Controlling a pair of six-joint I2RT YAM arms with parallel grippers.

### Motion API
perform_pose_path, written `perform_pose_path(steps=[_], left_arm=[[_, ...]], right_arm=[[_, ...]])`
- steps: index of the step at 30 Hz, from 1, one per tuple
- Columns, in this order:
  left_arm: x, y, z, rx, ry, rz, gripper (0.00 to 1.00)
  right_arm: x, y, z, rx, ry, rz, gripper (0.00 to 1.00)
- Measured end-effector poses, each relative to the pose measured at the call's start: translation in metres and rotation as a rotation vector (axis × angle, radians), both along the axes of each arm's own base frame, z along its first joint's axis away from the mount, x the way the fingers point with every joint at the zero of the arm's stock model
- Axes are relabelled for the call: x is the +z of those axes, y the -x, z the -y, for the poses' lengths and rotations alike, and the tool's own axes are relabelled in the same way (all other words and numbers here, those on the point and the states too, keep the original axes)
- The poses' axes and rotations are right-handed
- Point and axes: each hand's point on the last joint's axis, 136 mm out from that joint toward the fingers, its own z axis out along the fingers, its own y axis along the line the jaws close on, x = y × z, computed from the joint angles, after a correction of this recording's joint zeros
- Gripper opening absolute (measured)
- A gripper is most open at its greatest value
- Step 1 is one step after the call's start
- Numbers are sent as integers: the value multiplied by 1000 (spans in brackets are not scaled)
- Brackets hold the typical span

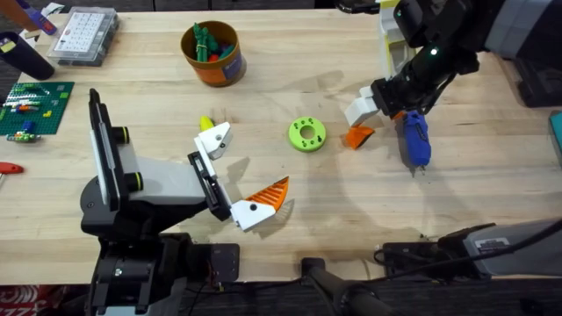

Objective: Pick up the gripper from the table and insert it into the empty holder that is missing its gripper. Then pick up a screw, insert it into the mounting hole, and use the screwdriver to tighten it. Finally, clean up the table by picking up the vegetable and placing it into the bucket.

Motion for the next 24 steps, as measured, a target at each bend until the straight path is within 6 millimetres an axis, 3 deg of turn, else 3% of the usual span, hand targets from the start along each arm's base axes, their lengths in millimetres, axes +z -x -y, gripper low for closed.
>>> perform_pose_path(steps=[6, 17, 24], left_arm=[[0, 0, 0, -1, 1, -6, 990], [0, 0, 0, -1, 1, -6, 990], [0, 0, 0, -1, 1, -6, 990]], right_arm=[[-2, -11, -4, 1, -12, 34, 945], [-1, -1, -1, 16, -3, 4, 945], [34, 8, 1, 24, -20, 72, 945]])
